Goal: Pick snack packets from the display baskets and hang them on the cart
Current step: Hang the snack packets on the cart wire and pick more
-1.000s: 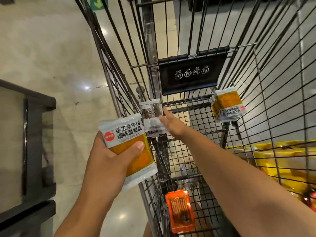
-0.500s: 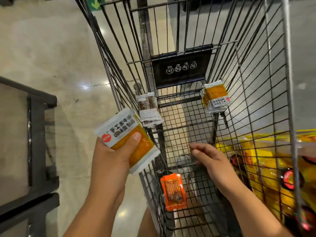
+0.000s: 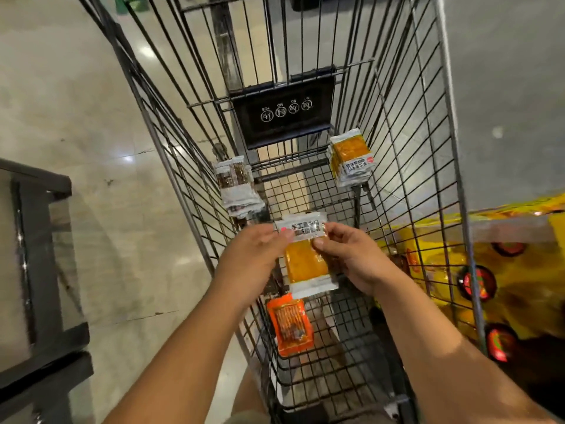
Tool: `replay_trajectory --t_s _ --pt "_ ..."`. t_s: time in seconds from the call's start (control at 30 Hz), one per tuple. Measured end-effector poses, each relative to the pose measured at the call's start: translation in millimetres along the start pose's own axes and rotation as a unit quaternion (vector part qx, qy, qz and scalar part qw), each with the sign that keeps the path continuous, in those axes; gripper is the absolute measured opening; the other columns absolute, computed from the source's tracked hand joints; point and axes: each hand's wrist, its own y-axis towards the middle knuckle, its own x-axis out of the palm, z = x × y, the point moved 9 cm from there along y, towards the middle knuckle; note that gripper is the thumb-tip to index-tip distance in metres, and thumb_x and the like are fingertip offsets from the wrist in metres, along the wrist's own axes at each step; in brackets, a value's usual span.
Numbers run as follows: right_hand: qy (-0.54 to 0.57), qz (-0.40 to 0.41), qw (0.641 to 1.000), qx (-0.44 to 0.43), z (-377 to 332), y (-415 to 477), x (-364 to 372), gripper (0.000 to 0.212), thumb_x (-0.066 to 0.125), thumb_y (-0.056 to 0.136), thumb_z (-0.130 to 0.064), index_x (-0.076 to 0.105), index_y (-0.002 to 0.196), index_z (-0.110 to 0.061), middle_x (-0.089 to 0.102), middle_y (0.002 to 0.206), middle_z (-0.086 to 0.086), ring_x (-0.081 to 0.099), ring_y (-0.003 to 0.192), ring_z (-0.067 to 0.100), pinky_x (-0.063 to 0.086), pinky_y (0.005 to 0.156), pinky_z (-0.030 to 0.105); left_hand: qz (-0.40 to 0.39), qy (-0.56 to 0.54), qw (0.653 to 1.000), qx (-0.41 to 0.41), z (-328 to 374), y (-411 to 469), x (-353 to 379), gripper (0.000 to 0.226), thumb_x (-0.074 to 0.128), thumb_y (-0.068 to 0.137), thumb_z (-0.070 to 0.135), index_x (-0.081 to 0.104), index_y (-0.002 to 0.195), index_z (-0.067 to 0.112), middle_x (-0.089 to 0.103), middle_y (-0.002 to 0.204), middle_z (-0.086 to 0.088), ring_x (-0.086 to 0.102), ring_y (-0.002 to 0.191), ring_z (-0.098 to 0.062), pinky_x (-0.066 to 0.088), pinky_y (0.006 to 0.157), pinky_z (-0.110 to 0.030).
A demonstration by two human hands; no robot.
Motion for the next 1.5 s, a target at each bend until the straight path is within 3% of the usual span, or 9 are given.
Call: replay_trajectory --t_s 0.1,0.23,0.33,0.4,0.57,0.7,0.93,1.33,1.5 --pt "-0.052 0.076 0.995 0.036 36.0 11.4 -25.2 0.024 0.069 0.092 -0.005 0.065 0.115 -0.003 0.075 0.103 0.005 0.071 0.097 0.022 0.059 0.078 0.03 0.143 0.141 0.97 0.134 19.6 -10.9 -45.6 0.018 0.07 0.093 0.027 0.064 0.109 0.031 0.066 0.107 0.019 0.062 0.098 -0.001 0.043 0.075 -0.016" --pt "-0.162 0.08 0.978 0.103 87.9 21.9 -28.2 0.025 0.068 0.094 -0.007 0.063 0.118 -0.008 0.073 0.11 0.005 0.07 0.098 0.019 0.056 0.076 0.025 0.324 0.29 0.87 0.231 13.7 -25.2 -88.6 0.04 0.072 0.086 0.018 0.057 0.122 0.015 0.054 0.123 -0.002 0.046 0.123 -0.024 0.031 0.103 -0.028" --pt "-0.228 0.071 0.963 0.126 119.6 27.0 -17.5 0.018 0.069 0.095 -0.011 0.06 0.104 -0.023 0.07 0.11 0.002 0.067 0.103 0.022 0.057 0.087 0.038 0.289 0.162 0.934 0.136 -22.5 -12.4 -84.8 0.07 0.076 0.087 0.017 0.035 0.144 0.014 0.042 0.138 0.003 0.046 0.128 -0.015 0.038 0.109 -0.026" --pt "-0.254 0.08 0.955 0.128 133.9 29.6 -10.3 0.02 0.069 0.095 -0.013 0.058 0.1 -0.03 0.069 0.112 0.001 0.065 0.11 0.025 0.053 0.099 0.048 0.241 0.061 0.968 0.041 -48.1 -3.8 -67.6 0.066 0.072 0.093 0.018 0.03 0.145 0.019 0.046 0.116 0.026 0.055 0.098 0.01 0.041 0.082 -0.002" --pt "-0.184 0.197 0.96 0.073 116.7 41.4 -34.8 0.033 0.064 0.098 -0.014 0.053 0.129 -0.018 0.065 0.127 0.004 0.061 0.119 0.025 0.051 0.102 0.049 0.304 0.023 0.952 0.038 -63.3 -5.0 -65.8 0.026 0.057 0.102 0.017 0.049 0.127 0.021 0.055 0.072 0.013 0.057 0.053 0.006 0.039 0.045 -0.012" --pt "-0.112 0.291 0.95 0.014 32.0 72.4 -82.9 0.042 0.056 0.103 -0.019 0.038 0.14 -0.023 0.057 0.123 -0.004 0.058 0.111 0.02 0.056 0.077 0.028 0.313 0.048 0.948 0.044 -66.6 -3.9 -64.7 0.025 0.054 0.104 0.017 0.056 0.129 0.017 0.053 0.057 0.003 0.052 0.049 -0.006 0.037 0.05 -0.021" --pt "-0.298 0.358 0.883 -0.062 -125.0 141.4 -120.2 0.032 0.049 0.105 -0.018 0.044 0.135 -0.027 0.054 0.118 -0.003 0.053 0.101 0.014 0.05 0.083 0.034 0.325 0.03 0.944 0.054 -64.4 -1.0 -63.7 0.019 0.054 0.102 0.018 0.053 0.114 0.033 0.06 0.058 -0.003 0.057 0.052 -0.019 0.042 0.052 -0.028" --pt "-0.618 0.277 0.736 -0.012 -147.4 200.1 -118.6 0.059 0.065 0.094 -0.017 0.039 0.146 -0.023 0.035 0.148 0.011 0.055 0.12 0.03 0.054 0.099 0.048 0.337 0.036 0.941 0.023 -67.4 8.5 -69.6 0.03 0.055 0.1 0.015 0.056 0.124 0.032 0.063 0.077 0.02 0.064 0.069 -0.011 0.044 0.068 -0.028" --pt "-0.789 0.256 0.558 0.027 -133.4 201.6 -111.5 0.083 0.041 0.096 -0.065 0.033 0.153 -0.004 0.039 0.151 0.019 0.033 0.139 0.035 0.035 0.115 0.045 0.334 0.03 0.942 0.014 -69.0 8.4 -69.3 0.034 0.054 0.101 0.012 0.056 0.132 0.026 0.066 0.094 0.015 0.059 0.074 0.001 0.042 0.082 -0.029"
